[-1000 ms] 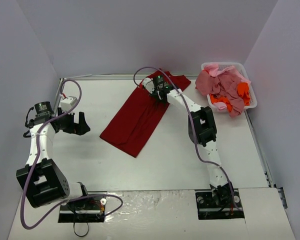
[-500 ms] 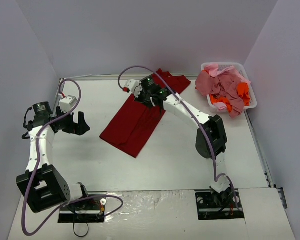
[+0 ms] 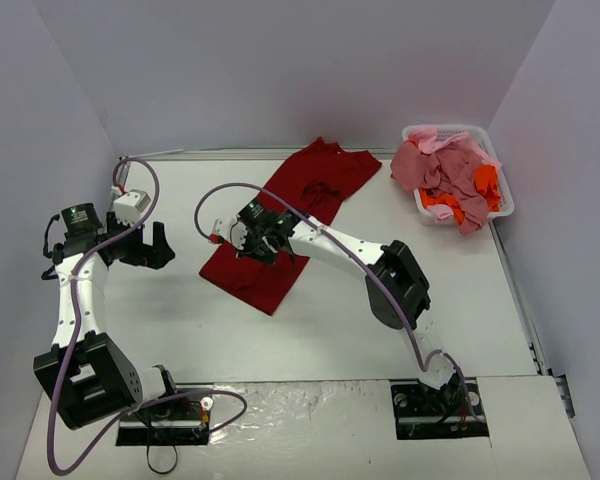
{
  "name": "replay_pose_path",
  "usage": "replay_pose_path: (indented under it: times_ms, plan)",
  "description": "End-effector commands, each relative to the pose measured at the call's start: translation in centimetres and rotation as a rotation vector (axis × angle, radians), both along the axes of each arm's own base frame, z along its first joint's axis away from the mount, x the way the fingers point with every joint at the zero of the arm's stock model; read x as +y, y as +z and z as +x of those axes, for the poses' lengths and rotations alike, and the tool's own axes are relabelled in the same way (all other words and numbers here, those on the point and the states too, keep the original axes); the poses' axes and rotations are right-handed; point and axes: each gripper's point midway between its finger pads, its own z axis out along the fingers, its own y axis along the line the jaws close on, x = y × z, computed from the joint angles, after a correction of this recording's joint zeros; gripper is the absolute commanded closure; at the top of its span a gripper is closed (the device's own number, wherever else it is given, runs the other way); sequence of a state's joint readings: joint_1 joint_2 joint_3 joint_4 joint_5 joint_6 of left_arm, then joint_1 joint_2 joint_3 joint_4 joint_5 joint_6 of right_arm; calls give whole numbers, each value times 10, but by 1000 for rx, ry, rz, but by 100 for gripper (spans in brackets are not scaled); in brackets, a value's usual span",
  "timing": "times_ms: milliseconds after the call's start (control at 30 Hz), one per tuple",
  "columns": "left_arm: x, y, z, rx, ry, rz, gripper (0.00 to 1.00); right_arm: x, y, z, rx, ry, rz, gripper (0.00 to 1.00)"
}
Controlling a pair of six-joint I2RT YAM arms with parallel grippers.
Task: Fold and stack the t-shirts
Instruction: Rotate the tshirt 90 degrees
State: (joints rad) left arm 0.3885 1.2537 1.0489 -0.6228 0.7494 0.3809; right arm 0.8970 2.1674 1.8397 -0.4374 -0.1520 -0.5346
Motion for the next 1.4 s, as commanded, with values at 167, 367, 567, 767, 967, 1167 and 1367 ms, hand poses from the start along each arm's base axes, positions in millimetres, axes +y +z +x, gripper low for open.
replay_pose_path:
  times_ms: [167,367,567,767,967,1167,1367]
  plan:
    - [5,13,3,-47,17,19,6,-18,-36,-13,122,-10,-75,100]
    - [4,13,3,-48,14,15,6,-32,-61,-27,175,-5,-134,100]
    - [3,13,3,-48,8,10,6,-46,-74,-44,226,3,-170,100]
    - [3,13,3,-48,7,6,6,-72,-89,-72,298,24,-233,100]
    - [1,15,2,-53,-3,0,6,-110,-115,-107,412,49,-342,100]
    - [-2,17,1,-55,-11,-8,6,-142,-120,-127,480,66,-403,100]
    - [-3,15,2,-53,-20,-15,6,-187,-120,-158,656,58,-493,100]
